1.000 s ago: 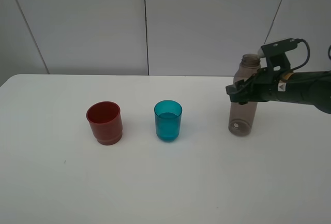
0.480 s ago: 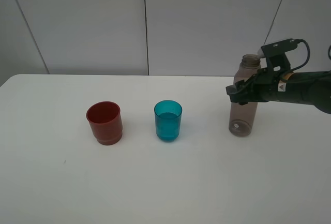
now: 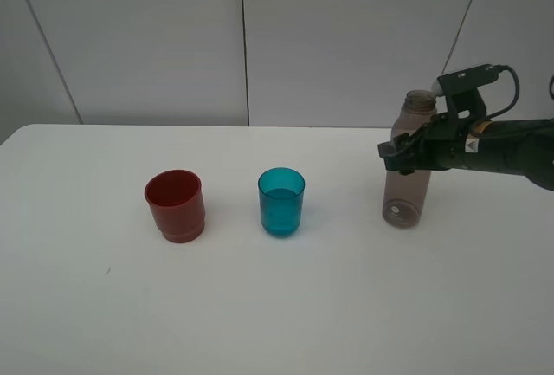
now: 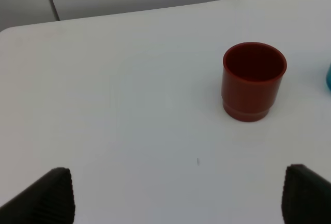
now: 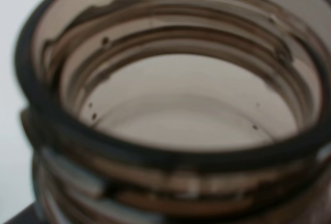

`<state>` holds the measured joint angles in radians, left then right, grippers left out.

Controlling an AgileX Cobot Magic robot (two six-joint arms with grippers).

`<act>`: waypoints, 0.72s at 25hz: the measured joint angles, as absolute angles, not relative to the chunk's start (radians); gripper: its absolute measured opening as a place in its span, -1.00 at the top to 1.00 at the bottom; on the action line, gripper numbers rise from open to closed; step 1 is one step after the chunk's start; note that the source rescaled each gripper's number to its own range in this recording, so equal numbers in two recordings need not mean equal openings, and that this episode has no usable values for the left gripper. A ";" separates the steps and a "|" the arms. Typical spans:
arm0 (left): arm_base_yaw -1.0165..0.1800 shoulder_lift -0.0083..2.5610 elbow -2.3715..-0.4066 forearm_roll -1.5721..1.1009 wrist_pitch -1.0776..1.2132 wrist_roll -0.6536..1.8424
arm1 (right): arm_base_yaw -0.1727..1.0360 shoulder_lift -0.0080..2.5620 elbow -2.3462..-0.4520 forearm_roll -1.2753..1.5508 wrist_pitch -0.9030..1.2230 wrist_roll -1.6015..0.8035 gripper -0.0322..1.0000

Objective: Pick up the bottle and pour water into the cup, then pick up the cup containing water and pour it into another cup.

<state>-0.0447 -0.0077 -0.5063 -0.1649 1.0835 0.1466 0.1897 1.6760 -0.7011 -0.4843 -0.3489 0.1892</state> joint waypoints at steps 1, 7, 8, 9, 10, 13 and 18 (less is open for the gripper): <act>-0.045 -0.008 -0.506 -0.165 1.083 0.147 | 0.190 1.676 -0.701 -0.480 -0.350 0.189 0.93; -0.045 -0.008 -0.506 -0.165 1.083 0.147 | 0.190 1.676 -0.701 -0.480 -0.372 0.189 0.93; -0.045 -0.008 -0.506 -0.165 1.083 0.147 | 0.190 1.676 -0.701 -0.480 -0.380 0.189 0.93; -0.045 -0.008 -0.506 -0.165 1.083 0.147 | 0.190 1.676 -0.701 -0.479 -0.388 0.189 0.93; -0.045 -0.008 -0.506 -0.165 1.083 0.147 | 0.190 1.676 -0.701 -0.479 -0.393 0.189 0.93; -0.045 -0.008 -0.506 -0.165 1.083 0.147 | 0.190 1.676 -0.701 -0.479 -0.398 0.189 0.93; -0.045 -0.008 -0.506 -0.165 1.083 0.147 | 0.190 1.683 -0.701 -0.479 -0.396 0.189 0.93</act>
<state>-0.0447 -0.0077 -0.5063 -0.1649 1.0835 0.1466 0.1897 1.6834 -0.7011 -0.4786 -0.3957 0.1892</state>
